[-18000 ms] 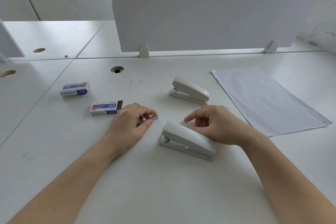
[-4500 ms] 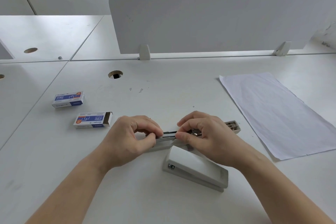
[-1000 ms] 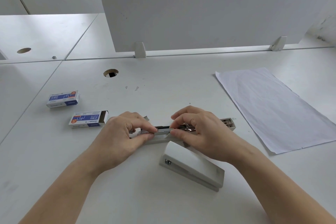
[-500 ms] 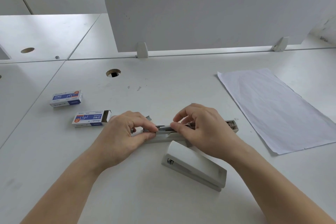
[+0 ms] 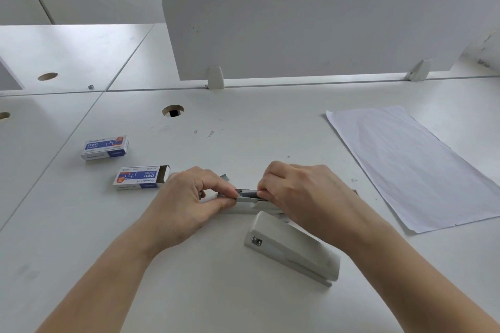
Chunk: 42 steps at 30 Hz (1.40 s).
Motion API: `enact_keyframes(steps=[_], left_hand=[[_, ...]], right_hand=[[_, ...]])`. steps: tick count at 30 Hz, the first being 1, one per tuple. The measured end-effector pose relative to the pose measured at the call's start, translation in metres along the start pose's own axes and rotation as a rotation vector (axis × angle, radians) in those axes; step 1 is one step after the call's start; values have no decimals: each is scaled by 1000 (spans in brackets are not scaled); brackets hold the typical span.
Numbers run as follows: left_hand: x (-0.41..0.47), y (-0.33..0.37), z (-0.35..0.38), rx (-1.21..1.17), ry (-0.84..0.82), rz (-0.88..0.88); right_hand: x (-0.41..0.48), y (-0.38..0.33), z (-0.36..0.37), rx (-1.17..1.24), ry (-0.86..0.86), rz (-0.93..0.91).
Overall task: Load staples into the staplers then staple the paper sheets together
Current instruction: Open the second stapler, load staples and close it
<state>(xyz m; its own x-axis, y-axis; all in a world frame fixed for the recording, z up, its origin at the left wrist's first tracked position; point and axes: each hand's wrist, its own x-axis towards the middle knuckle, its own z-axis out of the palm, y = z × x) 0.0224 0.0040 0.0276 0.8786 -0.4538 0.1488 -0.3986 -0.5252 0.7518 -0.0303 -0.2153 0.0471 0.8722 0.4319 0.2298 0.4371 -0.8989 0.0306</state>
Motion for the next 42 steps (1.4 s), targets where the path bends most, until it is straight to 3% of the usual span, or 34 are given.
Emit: enact_keyframes(steps=[14,23,34,42], left_hand=[[-1,2,2,-74,-54,4],[0,-2,5,-165,-85,12],[1,-8,9,-166,-150,9],[0,-5,8,-129,-212,9]], right_hand=[[-3,0,4,91,-4,56],[-7,5,6,261,-81,217],[-7,11,5,372,-120,233],[-10,13,11,515,-6,261]])
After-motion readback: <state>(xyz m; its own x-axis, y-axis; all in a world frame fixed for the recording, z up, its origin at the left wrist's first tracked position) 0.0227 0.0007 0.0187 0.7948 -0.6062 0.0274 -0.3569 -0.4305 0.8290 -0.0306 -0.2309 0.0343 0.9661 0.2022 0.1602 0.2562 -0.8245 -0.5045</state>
